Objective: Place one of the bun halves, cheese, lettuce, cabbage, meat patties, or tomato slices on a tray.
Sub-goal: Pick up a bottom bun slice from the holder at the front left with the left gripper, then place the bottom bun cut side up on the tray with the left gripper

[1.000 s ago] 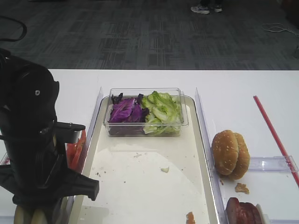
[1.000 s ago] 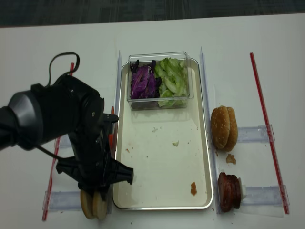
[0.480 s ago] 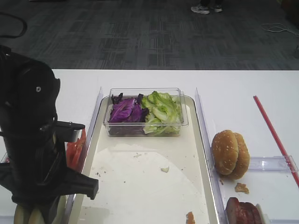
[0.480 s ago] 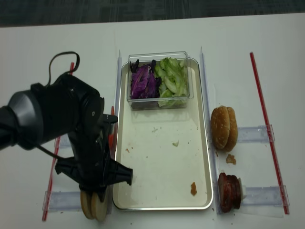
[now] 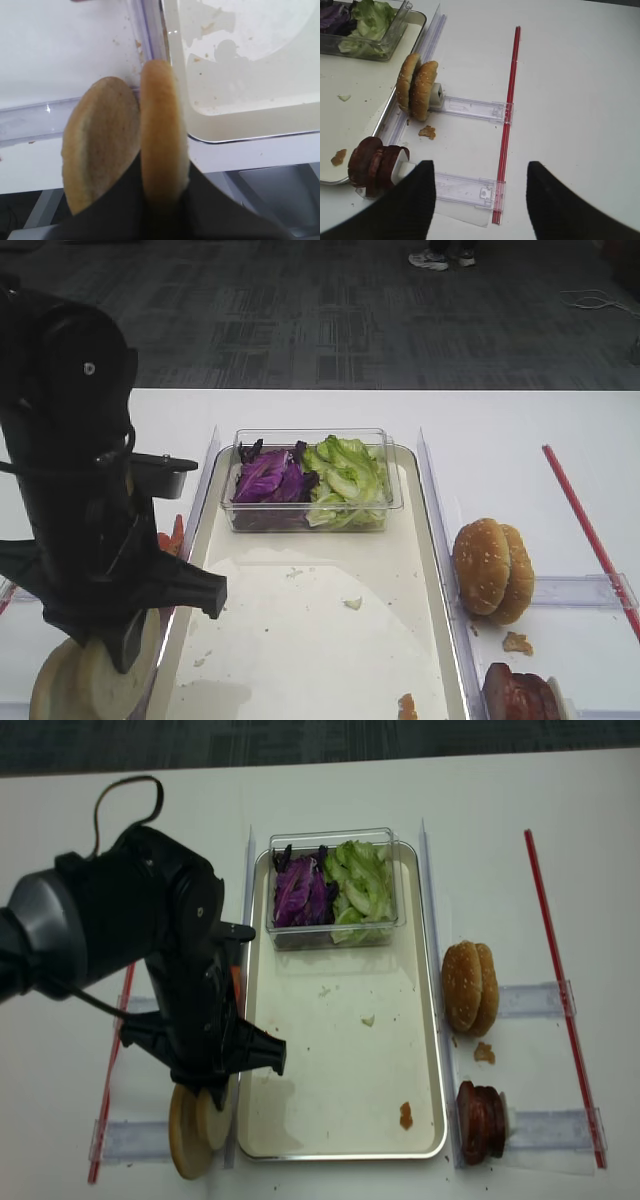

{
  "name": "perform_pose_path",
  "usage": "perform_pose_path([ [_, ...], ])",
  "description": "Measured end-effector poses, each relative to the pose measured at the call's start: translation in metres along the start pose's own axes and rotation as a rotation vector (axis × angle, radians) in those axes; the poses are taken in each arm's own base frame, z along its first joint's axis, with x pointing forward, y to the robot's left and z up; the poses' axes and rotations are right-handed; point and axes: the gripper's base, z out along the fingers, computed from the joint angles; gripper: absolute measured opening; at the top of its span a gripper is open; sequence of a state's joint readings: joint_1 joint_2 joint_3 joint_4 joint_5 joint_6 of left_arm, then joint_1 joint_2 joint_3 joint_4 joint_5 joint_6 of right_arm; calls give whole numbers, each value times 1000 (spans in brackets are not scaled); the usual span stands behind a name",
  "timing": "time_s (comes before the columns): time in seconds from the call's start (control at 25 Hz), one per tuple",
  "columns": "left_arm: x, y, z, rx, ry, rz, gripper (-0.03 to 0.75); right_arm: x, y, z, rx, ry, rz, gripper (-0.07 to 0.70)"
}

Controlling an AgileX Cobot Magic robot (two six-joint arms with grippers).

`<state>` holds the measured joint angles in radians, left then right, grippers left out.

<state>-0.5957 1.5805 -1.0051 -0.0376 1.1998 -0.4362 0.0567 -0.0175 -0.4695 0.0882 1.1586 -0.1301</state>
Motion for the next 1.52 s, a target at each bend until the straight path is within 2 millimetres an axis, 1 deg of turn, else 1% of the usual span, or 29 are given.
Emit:
perform_pose_path([
  [0.2, 5, 2, -17, 24, -59, 12, 60, 0, 0, 0, 0, 0, 2, 427],
  [0.44, 6, 2, -18, 32, -57, 18, 60, 0, 0, 0, 0, 0, 2, 427],
  [0.72, 6, -3, -18, 83, -54, 35, 58, 0, 0, 0, 0, 0, 2, 427],
  [1.12, -3, -19, -22, 252, -171, 135, 57, 0, 0, 0, 0, 0, 2, 427],
  [1.24, -7, -24, -17, 288, -177, 154, 57, 0, 0, 0, 0, 0, 2, 427],
  [1.36, -9, -29, -3, 349, -163, 175, 57, 0, 0, 0, 0, 0, 2, 427],
  [1.52, -13, -30, 7, 463, -145, 190, 57, 0, 0, 0, 0, 0, 2, 427],
])
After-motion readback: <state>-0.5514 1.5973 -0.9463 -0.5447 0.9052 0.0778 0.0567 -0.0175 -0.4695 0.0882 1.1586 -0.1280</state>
